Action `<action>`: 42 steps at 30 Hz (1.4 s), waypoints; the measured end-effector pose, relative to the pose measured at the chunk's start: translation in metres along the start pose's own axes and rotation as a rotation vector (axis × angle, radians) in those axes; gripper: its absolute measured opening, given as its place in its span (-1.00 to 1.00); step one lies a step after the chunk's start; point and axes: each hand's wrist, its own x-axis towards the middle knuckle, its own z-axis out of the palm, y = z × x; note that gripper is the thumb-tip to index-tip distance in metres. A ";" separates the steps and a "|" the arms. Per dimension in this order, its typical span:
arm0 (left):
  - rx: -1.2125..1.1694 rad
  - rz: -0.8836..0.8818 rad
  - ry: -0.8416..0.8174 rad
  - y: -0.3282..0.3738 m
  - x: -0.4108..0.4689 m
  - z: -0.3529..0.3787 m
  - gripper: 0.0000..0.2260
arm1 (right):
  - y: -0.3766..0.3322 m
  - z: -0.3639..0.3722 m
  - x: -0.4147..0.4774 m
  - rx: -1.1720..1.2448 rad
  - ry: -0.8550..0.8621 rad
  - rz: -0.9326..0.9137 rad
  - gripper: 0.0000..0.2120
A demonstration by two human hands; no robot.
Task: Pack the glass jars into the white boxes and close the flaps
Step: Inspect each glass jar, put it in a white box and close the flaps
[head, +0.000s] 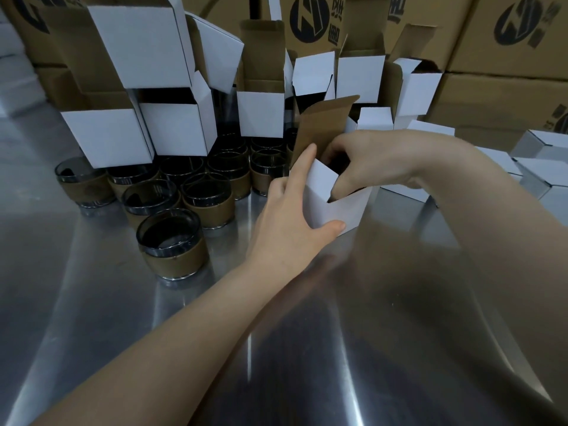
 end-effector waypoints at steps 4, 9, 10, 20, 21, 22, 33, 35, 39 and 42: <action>-0.057 -0.024 0.010 -0.001 0.001 -0.001 -0.13 | 0.010 -0.008 -0.005 0.220 0.026 -0.064 -0.40; -0.120 -0.068 -0.010 0.001 0.001 -0.003 -0.24 | 0.018 -0.001 -0.006 0.173 0.196 -0.135 -0.42; -0.151 -0.074 -0.014 0.002 0.001 -0.004 -0.28 | 0.019 0.001 -0.007 0.167 0.213 -0.147 -0.42; -0.302 -0.096 0.047 0.011 0.004 -0.004 -0.64 | 0.032 0.020 -0.005 0.190 0.270 -0.223 -0.75; -0.315 -0.099 0.056 0.013 0.005 -0.004 -0.64 | 0.033 0.023 -0.004 0.212 0.283 -0.248 -0.78; -0.331 -0.102 0.064 0.014 0.005 -0.004 -0.65 | 0.034 0.026 -0.003 0.250 0.307 -0.269 -0.81; -0.656 -0.065 0.147 0.017 0.003 -0.011 -0.28 | 0.046 0.042 0.009 0.795 0.326 -0.314 -0.42; -0.652 -0.033 0.135 0.016 0.002 -0.013 -0.36 | 0.047 0.044 0.008 0.816 0.336 -0.333 -0.54; -0.611 0.027 0.176 0.015 -0.001 -0.012 -0.55 | 0.048 0.044 0.004 0.809 0.366 -0.321 -0.71; -0.556 0.080 0.183 0.015 -0.002 -0.012 -0.60 | 0.044 0.038 0.006 0.987 0.332 -0.201 -0.66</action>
